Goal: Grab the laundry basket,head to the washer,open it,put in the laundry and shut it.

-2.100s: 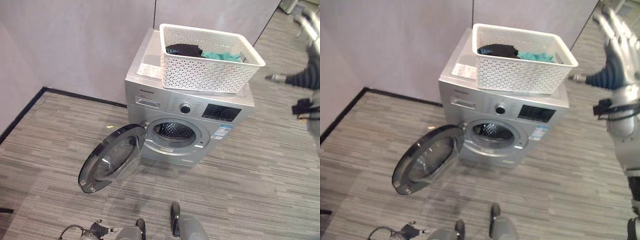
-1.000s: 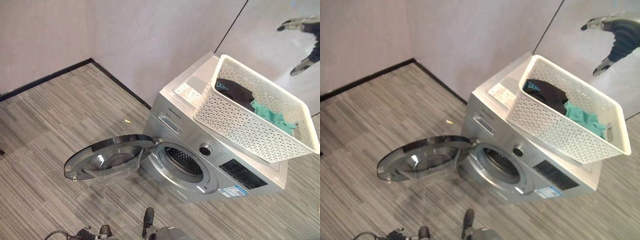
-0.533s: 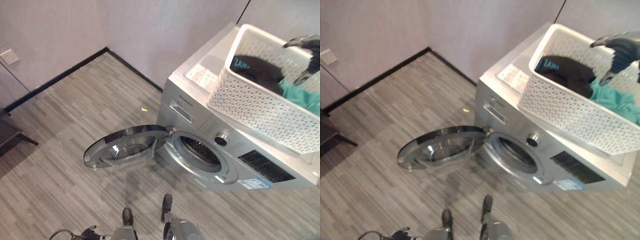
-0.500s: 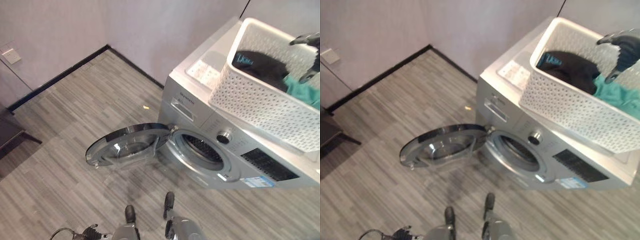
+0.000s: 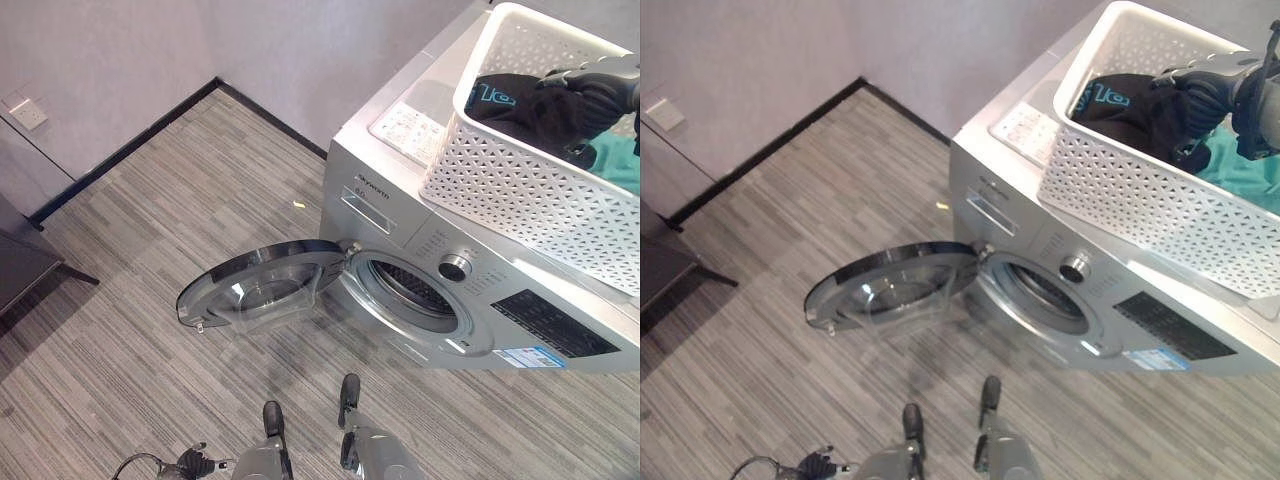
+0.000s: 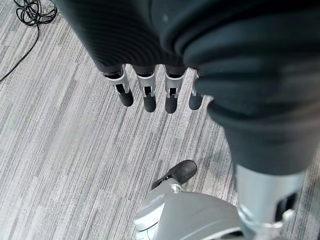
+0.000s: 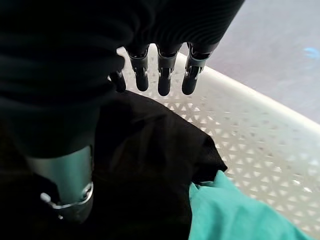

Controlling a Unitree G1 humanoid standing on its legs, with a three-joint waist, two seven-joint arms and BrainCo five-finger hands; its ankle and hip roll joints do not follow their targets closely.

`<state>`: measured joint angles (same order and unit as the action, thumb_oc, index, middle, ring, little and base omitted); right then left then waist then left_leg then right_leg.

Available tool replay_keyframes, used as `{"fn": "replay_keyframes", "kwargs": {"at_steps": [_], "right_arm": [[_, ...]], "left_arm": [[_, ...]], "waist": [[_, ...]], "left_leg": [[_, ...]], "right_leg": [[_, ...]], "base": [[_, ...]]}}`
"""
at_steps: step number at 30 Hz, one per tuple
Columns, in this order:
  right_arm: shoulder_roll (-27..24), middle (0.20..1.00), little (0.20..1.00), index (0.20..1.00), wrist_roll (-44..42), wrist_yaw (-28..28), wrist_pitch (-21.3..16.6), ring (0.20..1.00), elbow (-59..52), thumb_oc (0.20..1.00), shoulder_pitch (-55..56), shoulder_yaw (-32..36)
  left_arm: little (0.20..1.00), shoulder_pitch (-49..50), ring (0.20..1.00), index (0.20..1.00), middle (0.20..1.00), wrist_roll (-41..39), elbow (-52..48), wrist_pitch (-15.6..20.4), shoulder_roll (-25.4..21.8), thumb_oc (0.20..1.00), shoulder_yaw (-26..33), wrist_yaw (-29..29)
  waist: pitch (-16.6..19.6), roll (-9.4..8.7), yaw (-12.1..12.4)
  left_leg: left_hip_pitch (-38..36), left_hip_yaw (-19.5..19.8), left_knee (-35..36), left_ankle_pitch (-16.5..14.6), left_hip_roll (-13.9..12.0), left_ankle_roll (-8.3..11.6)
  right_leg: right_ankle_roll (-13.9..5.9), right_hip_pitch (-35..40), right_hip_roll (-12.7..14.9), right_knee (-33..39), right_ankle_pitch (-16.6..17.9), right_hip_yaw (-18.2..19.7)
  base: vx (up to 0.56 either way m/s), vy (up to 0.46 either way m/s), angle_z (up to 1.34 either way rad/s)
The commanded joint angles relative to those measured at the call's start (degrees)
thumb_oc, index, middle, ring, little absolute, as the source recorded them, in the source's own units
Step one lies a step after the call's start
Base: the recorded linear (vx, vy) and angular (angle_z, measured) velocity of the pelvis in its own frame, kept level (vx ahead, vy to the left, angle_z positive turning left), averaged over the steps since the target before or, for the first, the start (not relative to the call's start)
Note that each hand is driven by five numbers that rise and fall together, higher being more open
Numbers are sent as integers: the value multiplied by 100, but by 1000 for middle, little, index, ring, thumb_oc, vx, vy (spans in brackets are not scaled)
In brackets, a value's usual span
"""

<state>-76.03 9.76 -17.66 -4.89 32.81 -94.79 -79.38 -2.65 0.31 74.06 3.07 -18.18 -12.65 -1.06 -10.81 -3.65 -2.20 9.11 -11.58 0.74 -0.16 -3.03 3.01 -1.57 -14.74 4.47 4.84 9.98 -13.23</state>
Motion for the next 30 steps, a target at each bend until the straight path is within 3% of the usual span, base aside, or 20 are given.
{"fn": "replay_keyframes", "kwargs": {"at_steps": [1, 20, 21, 23, 24, 30], "right_arm": [[49, 1000, 1000, 1000, -211, 117, 58, 1000, 339, 1000, -477, -83], [1161, 1000, 1000, 1000, 927, 424, 262, 1000, 1805, 1000, 641, 794], [1194, 953, 953, 953, 948, 433, 265, 953, 1821, 953, 683, 834], [1271, 586, 586, 586, 994, 449, 249, 586, 1766, 586, 714, 868], [1289, 200, 200, 200, 1024, 453, 251, 200, 1731, 200, 718, 870], [1362, 200, 200, 200, 1125, 507, 227, 200, 1749, 200, 815, 937]], "left_arm": [[1000, -35, 1000, 1000, 1000, -98, -55, 53, -61, 1000, -241, 33], [1000, -51, 1000, 1000, 1000, -284, -22, 42, 150, 1000, -358, -61], [1000, -67, 1000, 1000, 1000, -283, -16, 41, 156, 1000, -362, -71], [1000, -90, 1000, 1000, 1000, -287, -5, 45, 172, 1000, -373, -85], [1000, -84, 1000, 1000, 1000, -284, -11, 47, 177, 1000, -383, -90], [1000, -112, 1000, 1000, 1000, -263, -21, 62, 232, 1000, -440, -130]], "waist": [[-182, -402, 143], [-288, -105, 401], [-303, -93, 401], [-316, -76, 406], [-318, -69, 409], [-350, -22, 407]], "left_leg": [[-305, 518, -283, -92, -412, 400], [-137, 811, -138, 262, -415, 441], [-128, 819, -142, 264, -409, 439], [-115, 839, -130, 280, -402, 439], [-108, 847, -127, 289, -399, 440], [-81, 873, -137, 276, -377, 432]], "right_leg": [[-808, 19, 558, -82, -64, 351], [-720, -67, 483, -54, -163, 274], [-720, -78, 484, -53, -162, 280], [-721, -101, 477, -48, -160, 294], [-719, -104, 475, -46, -163, 297], [-712, -105, 473, -44, -192, 319]], "base": [[0, 0, 0], [11, -11, 2], [0, 0, 0], [0, 0, 0], [0, 0, 0], [0, 0, 0]]}}
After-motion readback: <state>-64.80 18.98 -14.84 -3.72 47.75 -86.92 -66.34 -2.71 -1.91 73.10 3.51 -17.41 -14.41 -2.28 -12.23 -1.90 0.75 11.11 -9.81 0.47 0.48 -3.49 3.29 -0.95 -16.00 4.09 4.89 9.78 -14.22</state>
